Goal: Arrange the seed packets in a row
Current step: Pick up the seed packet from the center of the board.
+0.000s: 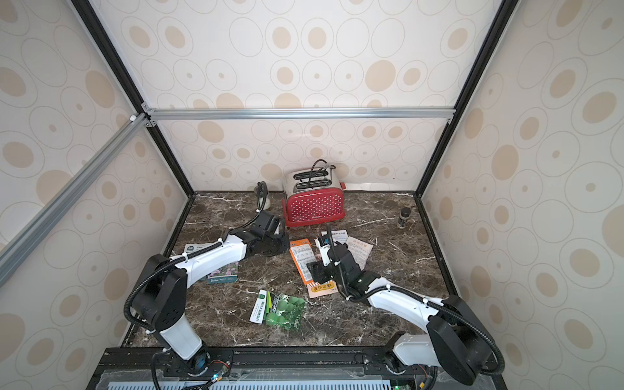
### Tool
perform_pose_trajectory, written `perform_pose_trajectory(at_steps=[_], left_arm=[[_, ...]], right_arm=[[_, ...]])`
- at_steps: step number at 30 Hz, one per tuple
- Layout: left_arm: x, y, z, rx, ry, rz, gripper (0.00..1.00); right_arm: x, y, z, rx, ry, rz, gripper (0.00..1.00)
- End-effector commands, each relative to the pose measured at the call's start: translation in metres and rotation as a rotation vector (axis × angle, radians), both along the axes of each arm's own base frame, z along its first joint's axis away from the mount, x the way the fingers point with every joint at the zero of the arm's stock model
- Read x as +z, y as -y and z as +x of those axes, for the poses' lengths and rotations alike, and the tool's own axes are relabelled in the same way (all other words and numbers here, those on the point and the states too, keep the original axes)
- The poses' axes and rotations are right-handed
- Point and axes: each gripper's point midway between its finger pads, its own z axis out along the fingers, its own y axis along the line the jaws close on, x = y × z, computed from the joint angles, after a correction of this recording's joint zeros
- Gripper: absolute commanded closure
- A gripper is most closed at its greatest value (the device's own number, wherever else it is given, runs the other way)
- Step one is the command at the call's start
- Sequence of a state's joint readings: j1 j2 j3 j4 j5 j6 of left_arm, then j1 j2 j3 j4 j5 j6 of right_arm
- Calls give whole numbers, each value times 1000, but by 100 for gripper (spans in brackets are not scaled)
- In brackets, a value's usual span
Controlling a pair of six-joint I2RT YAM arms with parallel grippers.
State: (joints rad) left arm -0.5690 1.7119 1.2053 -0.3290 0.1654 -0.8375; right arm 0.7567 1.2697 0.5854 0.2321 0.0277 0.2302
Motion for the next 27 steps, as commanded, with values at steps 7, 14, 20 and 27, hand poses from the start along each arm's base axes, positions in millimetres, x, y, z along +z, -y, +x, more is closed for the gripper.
perform_pose_trajectory(at_steps=[7,14,20,27], left_arm=[[24,-3,12,46,22,-42,100],[25,1,13,44,17,-58,100],[28,3,14,39,17,-64,100],[29,6,17,36,18,-72,100]], right_arm=[[10,-34,-21,42,313,-33,22],[-12,-38,-12,-36,447,-149,20],[-15,-22,1,-172,524,-183,25],[-22,-24,7,-199,537,-198,57]])
